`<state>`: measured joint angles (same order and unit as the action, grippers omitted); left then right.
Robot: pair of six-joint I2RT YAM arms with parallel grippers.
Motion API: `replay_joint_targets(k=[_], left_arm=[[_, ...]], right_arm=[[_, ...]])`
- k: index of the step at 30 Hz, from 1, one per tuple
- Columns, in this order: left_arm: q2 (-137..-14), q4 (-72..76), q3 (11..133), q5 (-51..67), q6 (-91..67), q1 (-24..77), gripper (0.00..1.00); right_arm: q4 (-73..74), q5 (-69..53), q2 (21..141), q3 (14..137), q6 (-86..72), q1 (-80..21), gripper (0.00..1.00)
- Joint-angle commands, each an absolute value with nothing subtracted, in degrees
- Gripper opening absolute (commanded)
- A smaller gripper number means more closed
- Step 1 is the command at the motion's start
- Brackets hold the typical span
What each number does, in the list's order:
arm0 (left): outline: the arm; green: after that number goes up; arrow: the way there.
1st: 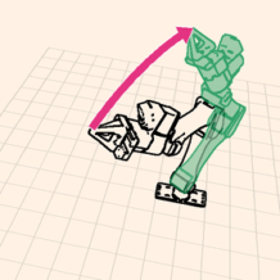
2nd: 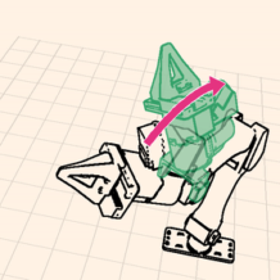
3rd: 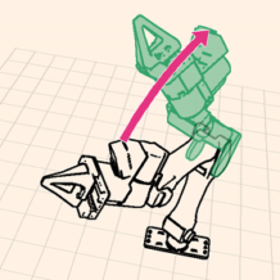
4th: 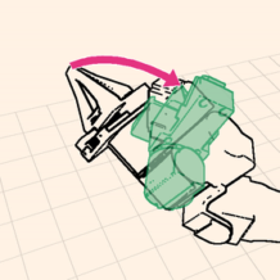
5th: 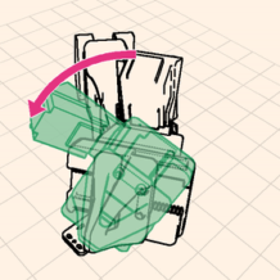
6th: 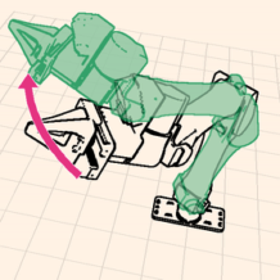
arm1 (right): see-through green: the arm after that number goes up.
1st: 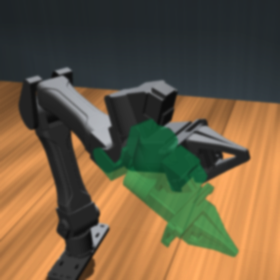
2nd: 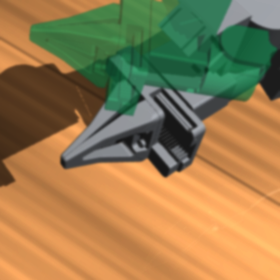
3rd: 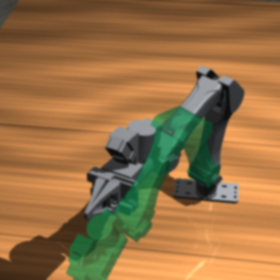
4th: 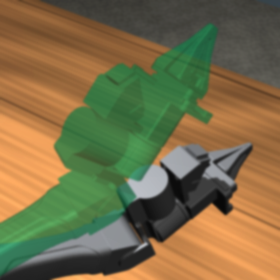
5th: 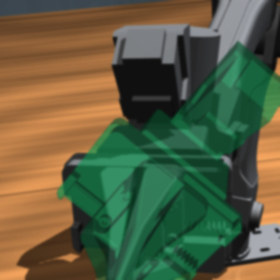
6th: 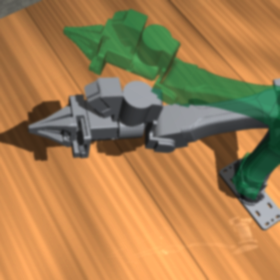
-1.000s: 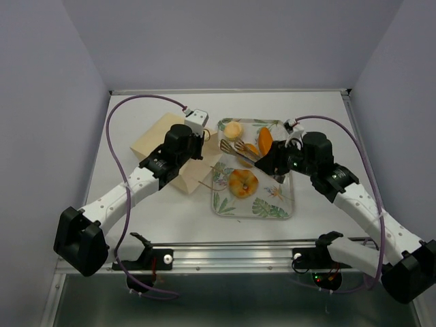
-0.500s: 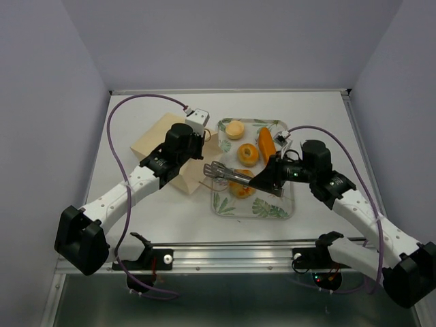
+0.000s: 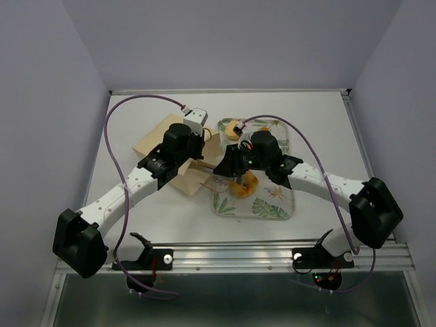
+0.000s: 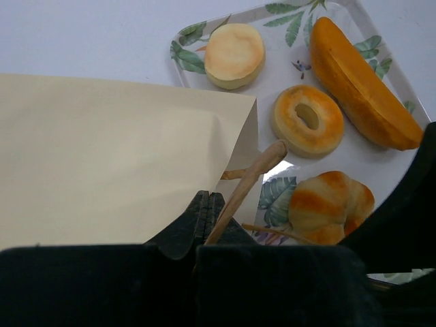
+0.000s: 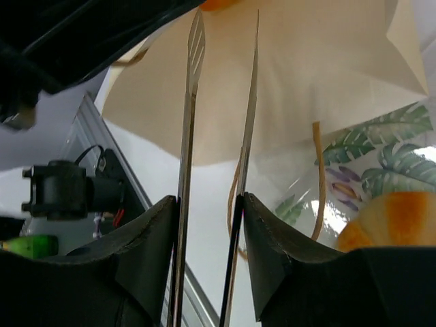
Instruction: Take the fake bread out of the paper bag
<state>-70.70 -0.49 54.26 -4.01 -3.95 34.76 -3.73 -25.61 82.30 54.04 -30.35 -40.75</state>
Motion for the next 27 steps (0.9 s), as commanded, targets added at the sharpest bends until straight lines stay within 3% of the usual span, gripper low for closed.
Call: replay_joint_targets(k=[1, 9, 17, 27], left_arm=[[-68.47, 1.93, 54.85, -4.13, -7.55, 34.72, 0.00], [-68.47, 2.90, 54.49, -6.41, -12.39, 34.72, 0.00], [-68.91, 4.75, 52.47, -6.15, -16.96, 34.72, 0.00], [-69.43, 7.11, 52.03, -2.81, -18.28, 34.80, 0.00]], right_arm=[[-17.02, -16.88, 87.88, 57.56, -36.90, -42.18, 0.49], [-23.55, -13.97, 99.83, 63.45, -42.36, -46.31, 0.51], [-36.29, -15.29, 102.65, 60.65, -46.84, -46.93, 0.55], [-35.51, -16.79, 109.50, 63.72, -47.46, -48.08, 0.58]])
